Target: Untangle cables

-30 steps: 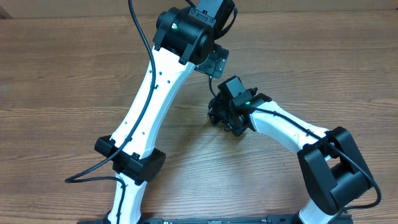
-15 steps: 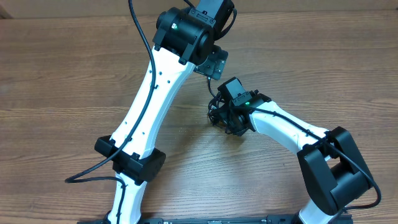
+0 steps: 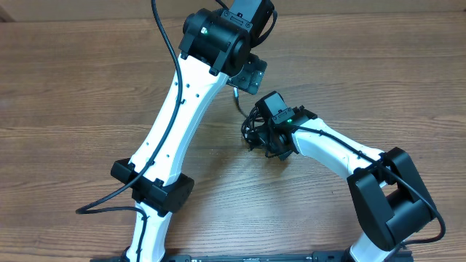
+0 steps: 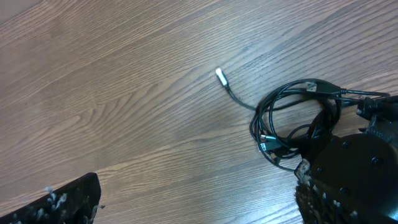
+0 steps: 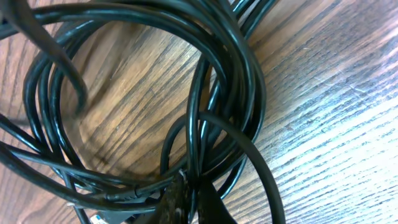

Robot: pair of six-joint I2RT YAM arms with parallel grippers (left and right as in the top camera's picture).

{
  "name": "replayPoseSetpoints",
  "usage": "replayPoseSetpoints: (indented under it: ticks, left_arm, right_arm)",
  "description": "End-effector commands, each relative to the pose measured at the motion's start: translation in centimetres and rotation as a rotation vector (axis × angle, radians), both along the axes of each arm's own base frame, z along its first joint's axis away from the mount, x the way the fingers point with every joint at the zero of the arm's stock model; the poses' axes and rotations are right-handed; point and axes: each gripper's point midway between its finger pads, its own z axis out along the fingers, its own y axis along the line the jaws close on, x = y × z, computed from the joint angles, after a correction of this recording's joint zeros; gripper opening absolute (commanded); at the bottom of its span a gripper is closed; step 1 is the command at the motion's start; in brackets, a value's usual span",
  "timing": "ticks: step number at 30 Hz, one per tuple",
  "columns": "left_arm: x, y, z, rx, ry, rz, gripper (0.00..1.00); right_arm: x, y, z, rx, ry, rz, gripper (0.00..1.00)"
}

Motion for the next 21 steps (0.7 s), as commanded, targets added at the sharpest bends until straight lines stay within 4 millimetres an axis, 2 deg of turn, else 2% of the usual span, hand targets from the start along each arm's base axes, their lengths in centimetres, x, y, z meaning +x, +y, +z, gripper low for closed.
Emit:
replayPoseSetpoints:
  ticks: [1,3,5,10,13,16,21]
  left_arm:
    - [-0.1,0.8,1.9,-0.009,-0.044,-0.012,1.00]
    - [0.3,1.6,2.0,0.013,-0.056,0.003,1.00]
    - [0.8,2.7,2.1,0.025,-0.066,0.038,1.00]
    - [2.5,6.9,2.0,-0.036,-0.061,0.227,1.00]
    - [3.5,8.2,1.8,-0.168,-0.022,0.256,1.00]
    - [4.3,8.3,2.1,-0.327,0.020,0.188,1.00]
    - [4.1,6.1,4.0,-0.610,0.064,-0.072,1.00]
  right_arm:
    - [-0.4,0.2,-0.4,-0.010,0.010,0.061,0.04]
    - [0.5,0.7,0.9,-0.004,-0.033,0.108,0.04]
    - [2.0,1.0,3.2,-0.013,-0.114,0.181,0.04]
    - [5.4,2.4,11.6,-0.057,-0.376,0.437,0.04]
    - [6.1,2.9,16.1,-0.094,-0.503,0.566,0.04]
    - [6.0,2.8,19.3,-0.122,-0.595,0.639,0.04]
    - [5.3,2.5,22.5,-0.159,-0.691,0.722,0.04]
